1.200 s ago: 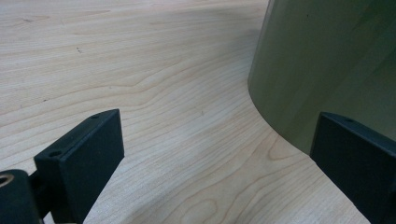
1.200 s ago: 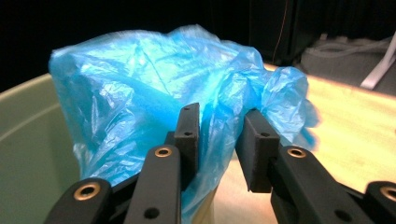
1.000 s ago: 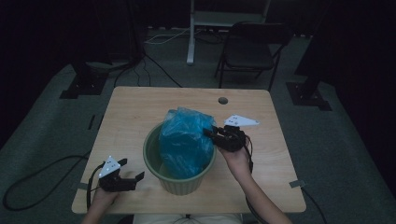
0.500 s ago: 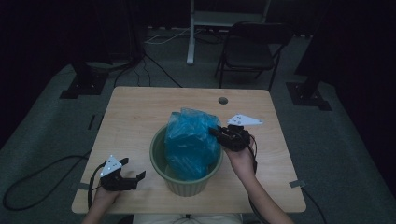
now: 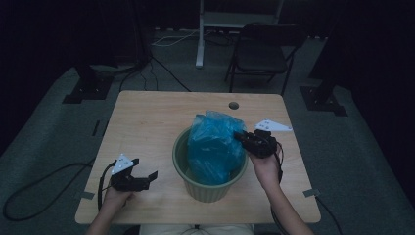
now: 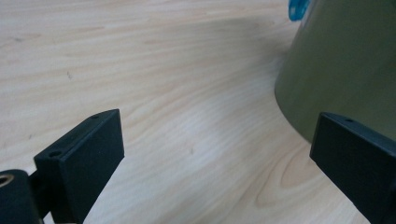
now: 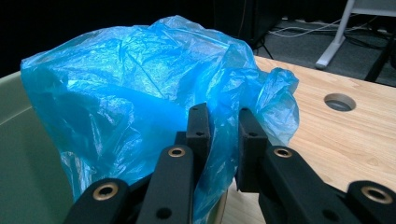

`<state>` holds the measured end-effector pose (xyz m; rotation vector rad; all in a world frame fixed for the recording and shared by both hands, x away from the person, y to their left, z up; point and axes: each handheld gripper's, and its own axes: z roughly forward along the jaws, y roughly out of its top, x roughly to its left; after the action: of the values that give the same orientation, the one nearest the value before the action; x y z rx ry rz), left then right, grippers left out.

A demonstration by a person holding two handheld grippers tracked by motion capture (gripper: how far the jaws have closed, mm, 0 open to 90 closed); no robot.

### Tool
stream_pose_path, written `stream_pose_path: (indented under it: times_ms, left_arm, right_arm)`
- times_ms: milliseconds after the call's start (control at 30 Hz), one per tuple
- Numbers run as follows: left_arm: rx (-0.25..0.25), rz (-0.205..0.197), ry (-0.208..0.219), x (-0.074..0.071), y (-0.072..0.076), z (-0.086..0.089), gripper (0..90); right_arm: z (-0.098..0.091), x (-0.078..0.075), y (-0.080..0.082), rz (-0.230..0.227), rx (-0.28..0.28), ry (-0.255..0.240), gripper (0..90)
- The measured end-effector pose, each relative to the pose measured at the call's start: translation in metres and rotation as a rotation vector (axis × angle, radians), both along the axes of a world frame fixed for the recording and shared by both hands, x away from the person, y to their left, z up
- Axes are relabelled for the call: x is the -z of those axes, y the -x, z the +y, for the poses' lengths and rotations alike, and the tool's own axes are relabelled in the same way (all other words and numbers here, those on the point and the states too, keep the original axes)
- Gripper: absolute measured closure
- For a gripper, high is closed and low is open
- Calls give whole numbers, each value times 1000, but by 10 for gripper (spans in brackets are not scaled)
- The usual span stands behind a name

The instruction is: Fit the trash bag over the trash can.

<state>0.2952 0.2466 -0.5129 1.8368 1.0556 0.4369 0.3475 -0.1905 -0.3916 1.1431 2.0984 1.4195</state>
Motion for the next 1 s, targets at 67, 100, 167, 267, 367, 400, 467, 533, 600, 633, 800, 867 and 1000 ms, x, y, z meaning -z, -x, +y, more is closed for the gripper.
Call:
stream_pose_path:
  times_ms: [67,100,167,267,367,400,467,533,600,633,800,867,1000]
  left_arm:
    - [6,-6,-12,-6,-3,-6,34]
    - [9,-7,-20,-9,-5,-9,34]
    - [5,6,-28,-17,-8,-17,34]
    - [-23,3,-38,-32,-11,-22,34]
    - [-34,-19,-30,-63,-13,-27,34]
    - [-35,-17,-27,-74,-13,-29,34]
    - [-21,-37,-31,-96,-13,-36,34]
    - [9,-53,-27,-117,-14,-46,35]
    - [47,-56,2,-134,-15,-56,35]
    - [78,-56,4,-140,-16,-62,35]
    - [169,-68,-48,-162,-17,-101,137]
    - [203,-80,-70,-166,-18,-114,150]
    - [219,-66,-79,-173,-31,-128,156]
  right_arm:
    - [-2,0,0,0,3,0,791]
    - [-4,0,0,0,10,-4,791]
    - [-7,1,0,4,5,-18,784]
    - [-11,0,-1,19,-5,-44,739]
    - [-15,-8,-1,10,-2,-65,644]
    - [-16,-10,-1,7,-5,-67,640]
    - [-16,-16,-1,1,-7,-68,696]
    - [-16,-20,0,-15,-3,-58,786]
    - [-15,-23,1,-28,-2,-51,871]
    - [-14,-24,2,-35,-9,-49,884]
    - [-7,-26,8,-41,-57,-60,889]
    - [-6,-27,9,-42,-70,-62,889]
    - [-5,-31,15,-60,-97,-80,890]
